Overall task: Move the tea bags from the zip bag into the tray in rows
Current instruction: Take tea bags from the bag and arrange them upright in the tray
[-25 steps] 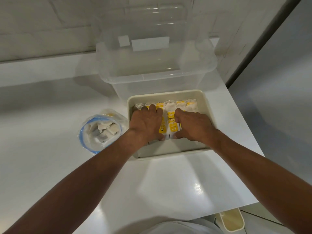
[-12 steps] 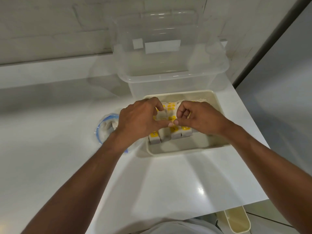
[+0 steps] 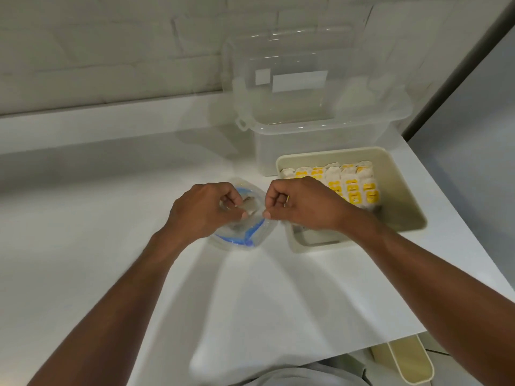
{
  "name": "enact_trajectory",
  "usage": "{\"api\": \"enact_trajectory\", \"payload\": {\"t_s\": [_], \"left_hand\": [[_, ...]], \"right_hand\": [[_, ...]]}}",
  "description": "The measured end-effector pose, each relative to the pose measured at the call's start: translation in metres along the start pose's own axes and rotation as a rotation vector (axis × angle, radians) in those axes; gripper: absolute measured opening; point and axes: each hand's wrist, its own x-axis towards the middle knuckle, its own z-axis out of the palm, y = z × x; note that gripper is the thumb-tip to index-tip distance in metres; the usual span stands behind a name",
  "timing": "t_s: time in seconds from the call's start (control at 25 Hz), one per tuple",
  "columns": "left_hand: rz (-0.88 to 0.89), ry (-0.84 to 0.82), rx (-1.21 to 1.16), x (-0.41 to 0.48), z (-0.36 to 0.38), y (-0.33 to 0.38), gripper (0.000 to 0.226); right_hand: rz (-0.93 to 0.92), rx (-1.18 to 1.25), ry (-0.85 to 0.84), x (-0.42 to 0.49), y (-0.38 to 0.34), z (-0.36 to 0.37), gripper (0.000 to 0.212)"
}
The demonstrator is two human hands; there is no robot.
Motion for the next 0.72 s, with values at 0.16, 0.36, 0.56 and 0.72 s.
{"api": "enact_trajectory", "payload": {"t_s": [0.16,0.36,0.56,0.72], "left_hand": [[0.037,-0.039,0.128,0.002,0.002,-0.021,0.017],[0.123,-0.023,0.503,0.011,0.024,-0.028,0.029],[0.124,-0.005,0.64,0.025,0.044,-0.018,0.033],[0.102,0.004,0.605,0.03,0.053,-0.016,0.027]], "right_hand": [[0.053,-0.128,-0.023,0.019,-0.021,0.016,0.013],[0.174,-0.574,-0.03,0.037,-0.039,0.047,0.032],[0.173,-0.786,-0.054,0.05,-0.047,0.064,0.026],[0.19,-0.838,-0.104,0.059,-0.043,0.078,0.021]]}}
